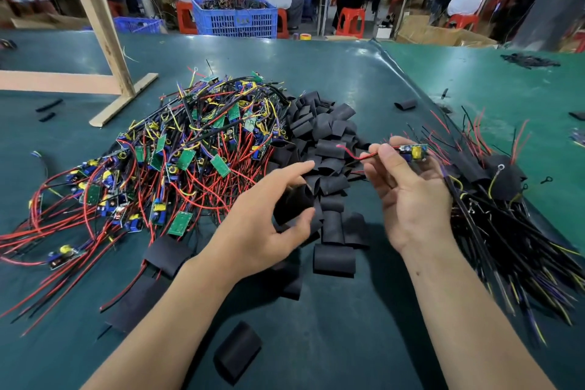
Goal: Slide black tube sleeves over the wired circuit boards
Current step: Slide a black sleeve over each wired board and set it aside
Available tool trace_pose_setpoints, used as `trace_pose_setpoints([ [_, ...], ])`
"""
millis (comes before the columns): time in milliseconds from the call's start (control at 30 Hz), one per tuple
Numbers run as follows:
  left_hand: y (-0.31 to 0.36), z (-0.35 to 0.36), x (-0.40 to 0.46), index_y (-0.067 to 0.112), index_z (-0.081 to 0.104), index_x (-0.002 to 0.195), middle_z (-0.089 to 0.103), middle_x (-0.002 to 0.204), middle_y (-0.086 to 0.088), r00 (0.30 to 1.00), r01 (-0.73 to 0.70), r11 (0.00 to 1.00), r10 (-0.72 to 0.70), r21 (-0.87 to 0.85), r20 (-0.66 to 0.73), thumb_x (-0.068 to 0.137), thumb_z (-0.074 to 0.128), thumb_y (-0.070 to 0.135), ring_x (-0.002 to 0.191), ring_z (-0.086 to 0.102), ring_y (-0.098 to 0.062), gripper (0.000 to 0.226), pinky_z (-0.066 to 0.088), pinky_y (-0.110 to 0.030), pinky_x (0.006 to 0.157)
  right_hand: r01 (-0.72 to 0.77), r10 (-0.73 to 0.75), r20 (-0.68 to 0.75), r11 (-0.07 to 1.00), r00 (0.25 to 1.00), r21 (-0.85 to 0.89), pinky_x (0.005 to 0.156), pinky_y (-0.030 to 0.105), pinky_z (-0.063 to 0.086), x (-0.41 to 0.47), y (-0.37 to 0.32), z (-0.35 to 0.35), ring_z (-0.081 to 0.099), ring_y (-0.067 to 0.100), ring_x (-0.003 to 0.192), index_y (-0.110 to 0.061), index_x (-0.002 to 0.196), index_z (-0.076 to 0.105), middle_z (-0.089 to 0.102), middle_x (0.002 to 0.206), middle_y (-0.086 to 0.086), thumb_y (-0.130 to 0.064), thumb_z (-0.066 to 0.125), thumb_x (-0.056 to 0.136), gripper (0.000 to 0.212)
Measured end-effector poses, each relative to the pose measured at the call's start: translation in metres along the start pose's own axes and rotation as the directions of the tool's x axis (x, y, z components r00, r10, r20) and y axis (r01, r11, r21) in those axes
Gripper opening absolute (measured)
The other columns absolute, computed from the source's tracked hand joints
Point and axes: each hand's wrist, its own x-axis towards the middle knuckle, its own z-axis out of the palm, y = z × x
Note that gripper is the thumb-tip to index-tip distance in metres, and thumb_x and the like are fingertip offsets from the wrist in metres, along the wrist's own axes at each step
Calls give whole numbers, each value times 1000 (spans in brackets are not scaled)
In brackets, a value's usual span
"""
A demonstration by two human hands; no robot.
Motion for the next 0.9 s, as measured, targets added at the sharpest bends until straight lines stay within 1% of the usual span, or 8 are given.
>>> trace_pose_setpoints([
  [133, 0, 5, 2, 12, 49, 136, 54, 105, 5, 999, 43, 995, -43, 86, 3, 85, 63, 26, 98, 54, -9, 54, 45, -27, 90, -41, 41, 6, 997, 999, -60, 57, 21, 56, -10, 11, 9, 69, 18, 61, -12, 91, 63, 72, 75, 7, 6, 65, 86, 18],
  [233, 4, 9, 4, 13, 59, 128, 61, 98, 7, 993, 34, 999, -30, 35, -114, 92, 62, 35, 89, 61, -15, 43, 51, -38, 84, -113, 116, 23, 985, 993, -128, 56, 24, 56, -21, 24, 16, 68, 18, 58, -10, 88, 64, 71, 72, 8, 6, 70, 81, 18],
  [333, 7, 8, 6, 17, 66, 113, 68, 91, 6, 958, -63, 997, 47, -50, -283, 96, 60, 16, 84, 66, -11, 18, 53, -29, 77, -186, 205, 104, 968, 973, -166, 57, 24, 56, -29, 33, 22, 68, 18, 58, -6, 90, 62, 69, 68, 8, 6, 68, 82, 15],
  [433, 6, 5, 9, 26, 69, 95, 71, 79, 16, 909, 42, 975, -128, -219, -397, 93, 62, 15, 61, 61, 2, 13, 48, -14, 62, -255, 275, 99, 950, 956, -181, 52, 18, 53, -29, 31, 22, 67, 14, 55, -7, 85, 64, 69, 65, 6, 4, 67, 85, 12],
  [500, 7, 4, 11, 23, 72, 89, 75, 76, 8, 870, 120, 903, -296, -413, -394, 92, 64, 15, 45, 52, -7, 11, 45, -17, 50, -302, 317, 72, 938, 946, -168, 47, 17, 49, -26, 28, 21, 61, 10, 50, -11, 79, 65, 66, 65, 4, 1, 67, 86, 14],
  [633, 5, 1, 13, 23, 77, 82, 76, 82, -9, 807, 223, 682, -530, -697, -260, 89, 68, 37, 45, 47, -13, 18, 40, -17, 49, -349, 359, 74, 929, 930, -119, 48, 18, 49, -25, 25, 18, 63, 11, 54, -12, 79, 66, 65, 67, 4, -2, 65, 87, 12],
  [700, 2, -1, 12, 22, 77, 84, 76, 85, -9, 809, 242, 676, -536, -696, -240, 89, 64, 40, 46, 48, -12, 23, 43, -18, 51, -342, 351, 142, 936, 926, -84, 53, 20, 53, -25, 22, 17, 69, 15, 61, -11, 79, 68, 68, 68, 4, -4, 67, 82, 8],
  [900, 3, 9, 12, 21, 77, 87, 73, 70, -7, 813, 367, 748, -547, -553, -200, 91, 67, 12, 42, 48, -9, 14, 44, -21, 49, -352, 299, 388, 934, 872, 70, 62, 20, 52, -28, 21, 18, 63, 12, 63, -13, 74, 73, 65, 71, 1, -4, 69, 74, 10],
])
